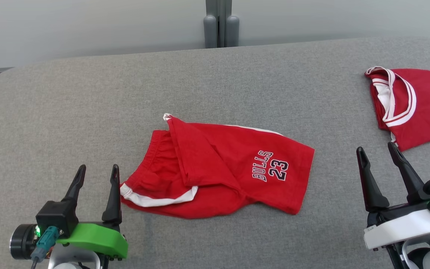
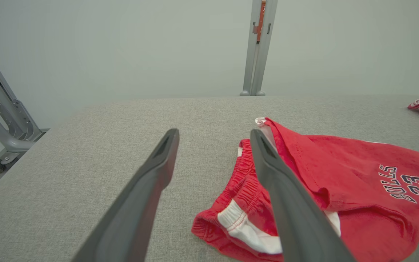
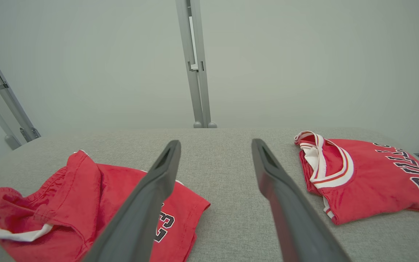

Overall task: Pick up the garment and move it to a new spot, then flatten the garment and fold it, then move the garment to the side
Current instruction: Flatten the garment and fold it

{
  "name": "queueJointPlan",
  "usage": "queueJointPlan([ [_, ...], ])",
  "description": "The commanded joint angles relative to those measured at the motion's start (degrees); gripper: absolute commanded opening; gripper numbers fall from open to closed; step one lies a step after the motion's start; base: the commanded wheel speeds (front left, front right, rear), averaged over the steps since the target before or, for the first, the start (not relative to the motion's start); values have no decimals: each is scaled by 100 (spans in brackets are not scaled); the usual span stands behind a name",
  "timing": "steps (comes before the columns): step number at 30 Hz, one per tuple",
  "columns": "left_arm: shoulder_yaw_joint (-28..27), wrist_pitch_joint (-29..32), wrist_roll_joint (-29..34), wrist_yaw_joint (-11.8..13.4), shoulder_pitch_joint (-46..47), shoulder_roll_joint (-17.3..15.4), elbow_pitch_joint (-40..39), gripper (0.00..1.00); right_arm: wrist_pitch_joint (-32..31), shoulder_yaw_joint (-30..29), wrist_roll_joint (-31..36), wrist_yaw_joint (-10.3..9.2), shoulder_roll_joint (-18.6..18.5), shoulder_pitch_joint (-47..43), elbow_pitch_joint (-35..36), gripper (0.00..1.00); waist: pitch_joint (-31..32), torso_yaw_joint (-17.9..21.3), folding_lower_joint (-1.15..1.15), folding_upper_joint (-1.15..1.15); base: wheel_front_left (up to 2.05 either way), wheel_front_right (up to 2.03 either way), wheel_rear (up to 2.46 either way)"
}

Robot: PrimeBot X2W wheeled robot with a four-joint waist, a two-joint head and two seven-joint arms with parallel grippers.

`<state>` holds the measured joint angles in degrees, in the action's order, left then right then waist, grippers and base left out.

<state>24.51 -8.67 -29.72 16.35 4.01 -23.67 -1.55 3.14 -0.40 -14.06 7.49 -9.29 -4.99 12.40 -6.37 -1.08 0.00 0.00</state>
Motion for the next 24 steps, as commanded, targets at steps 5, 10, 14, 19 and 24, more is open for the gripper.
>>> queueJointPlan([
  [5,-24,-76,33,10,202,-2,-37,100,-84,64,-5,0,-114,4,-7,100,-98,-84,0,0,0,0,0],
  [10,23,-147,105,-25,474,74,-91,100,-265,525,-51,0,-383,255,-160,100,-357,-354,0,0,0,0,0],
  [14,89,-213,178,-77,758,172,-91,100,-393,1261,-159,0,-631,657,-445,100,-653,-640,0,0,0,0,0],
  [19,195,-333,256,-177,1112,351,46,100,-478,2318,-363,0,-790,1356,-1020,100,-957,-996,0,0,0,0,0],
  [24,240,-447,283,-264,1341,505,235,100,-417,3168,-526,0,-762,2043,-1679,100,-1134,-1232,0,0,0,0,0],
])
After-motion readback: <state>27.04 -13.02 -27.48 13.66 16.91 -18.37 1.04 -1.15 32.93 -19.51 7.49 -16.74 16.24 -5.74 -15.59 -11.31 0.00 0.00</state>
